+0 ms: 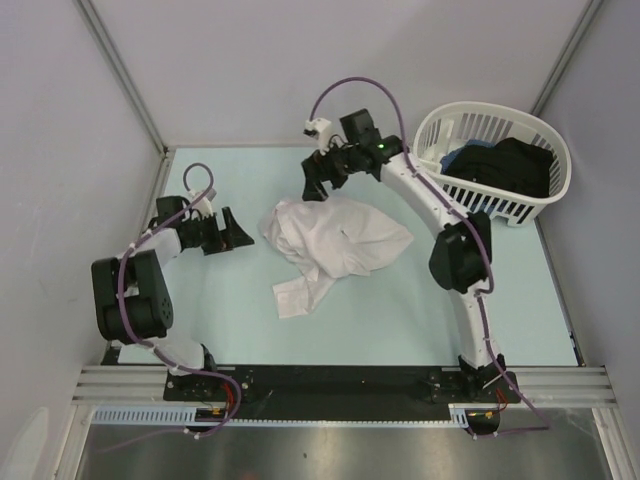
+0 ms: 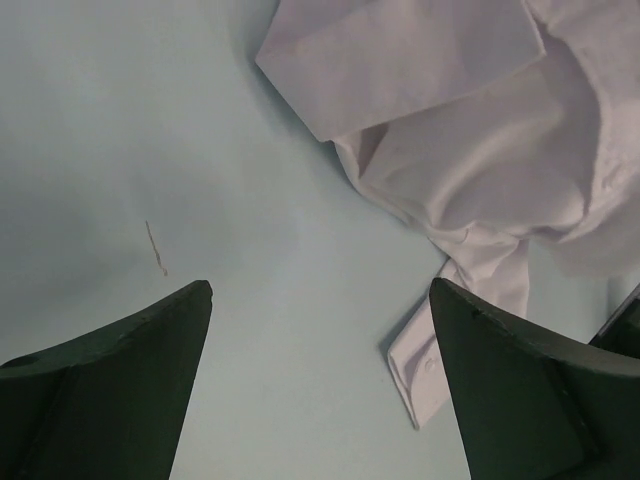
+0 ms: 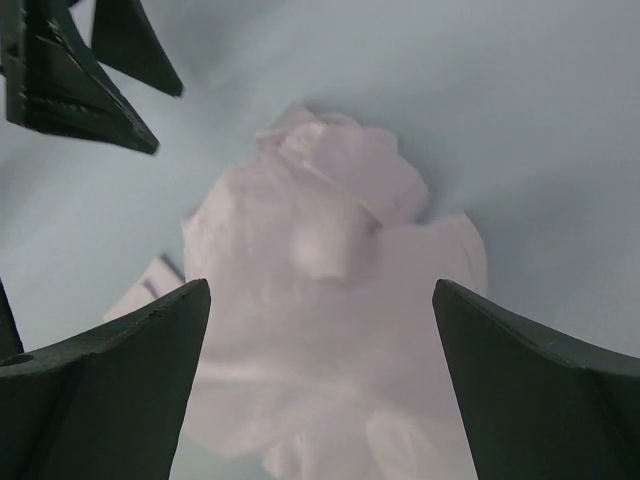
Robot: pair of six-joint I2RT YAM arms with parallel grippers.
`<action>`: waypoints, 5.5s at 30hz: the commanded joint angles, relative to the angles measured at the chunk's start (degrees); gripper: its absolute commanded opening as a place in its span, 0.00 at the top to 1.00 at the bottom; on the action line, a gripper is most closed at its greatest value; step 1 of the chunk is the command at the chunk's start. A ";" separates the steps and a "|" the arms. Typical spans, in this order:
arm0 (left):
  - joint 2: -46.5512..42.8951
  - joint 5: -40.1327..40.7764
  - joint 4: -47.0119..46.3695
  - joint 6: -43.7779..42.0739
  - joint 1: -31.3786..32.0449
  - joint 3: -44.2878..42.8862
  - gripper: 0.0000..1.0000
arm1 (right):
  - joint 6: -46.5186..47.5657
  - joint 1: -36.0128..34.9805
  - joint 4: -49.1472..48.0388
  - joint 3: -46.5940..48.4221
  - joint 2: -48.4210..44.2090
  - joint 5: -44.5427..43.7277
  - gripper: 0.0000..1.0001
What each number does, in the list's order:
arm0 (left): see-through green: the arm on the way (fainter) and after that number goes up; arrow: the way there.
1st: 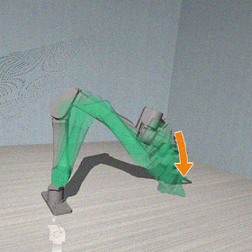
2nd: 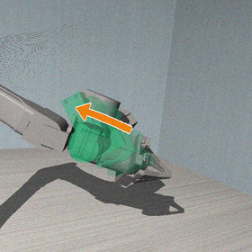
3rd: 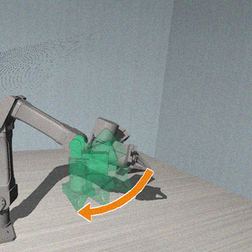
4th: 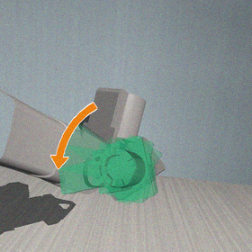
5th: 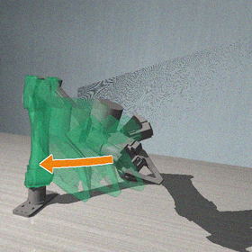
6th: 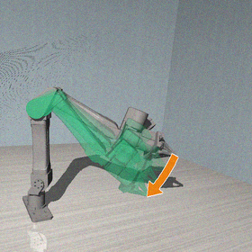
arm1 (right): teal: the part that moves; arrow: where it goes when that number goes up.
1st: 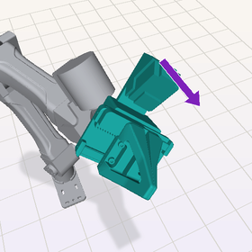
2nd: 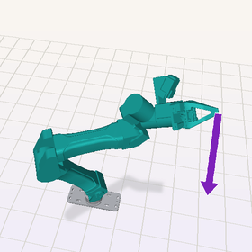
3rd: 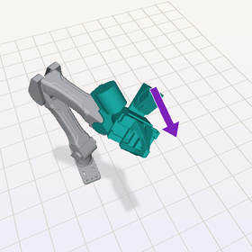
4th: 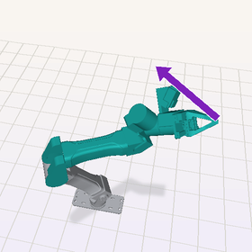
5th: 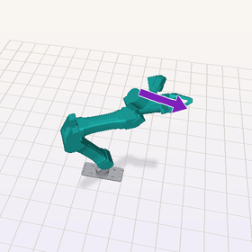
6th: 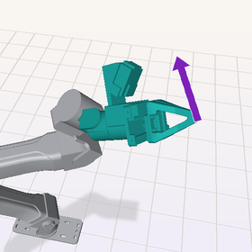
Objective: Fold and stack the long sleeve shirts
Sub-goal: Flatten the shirt out
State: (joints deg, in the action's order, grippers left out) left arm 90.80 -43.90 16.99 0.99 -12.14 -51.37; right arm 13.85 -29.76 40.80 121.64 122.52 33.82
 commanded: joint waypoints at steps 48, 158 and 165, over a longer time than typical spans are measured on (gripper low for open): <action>-15.13 -9.89 6.28 -10.79 -17.13 -7.51 0.01 | 9.90 2.40 -9.80 -40.55 -48.09 -5.78 0.58; -18.12 25.76 9.37 -0.46 37.28 -45.41 1.00 | 21.59 6.27 -20.31 -50.98 -46.93 0.37 1.00; -15.67 4.01 11.66 -3.64 45.18 -41.26 1.00 | 19.28 16.31 -14.09 -48.87 -50.27 3.97 1.00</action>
State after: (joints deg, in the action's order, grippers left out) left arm 73.34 -26.87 27.83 -1.08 27.62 -93.01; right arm 34.54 -15.03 23.18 69.60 76.03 35.38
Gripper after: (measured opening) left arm 0.005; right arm 0.012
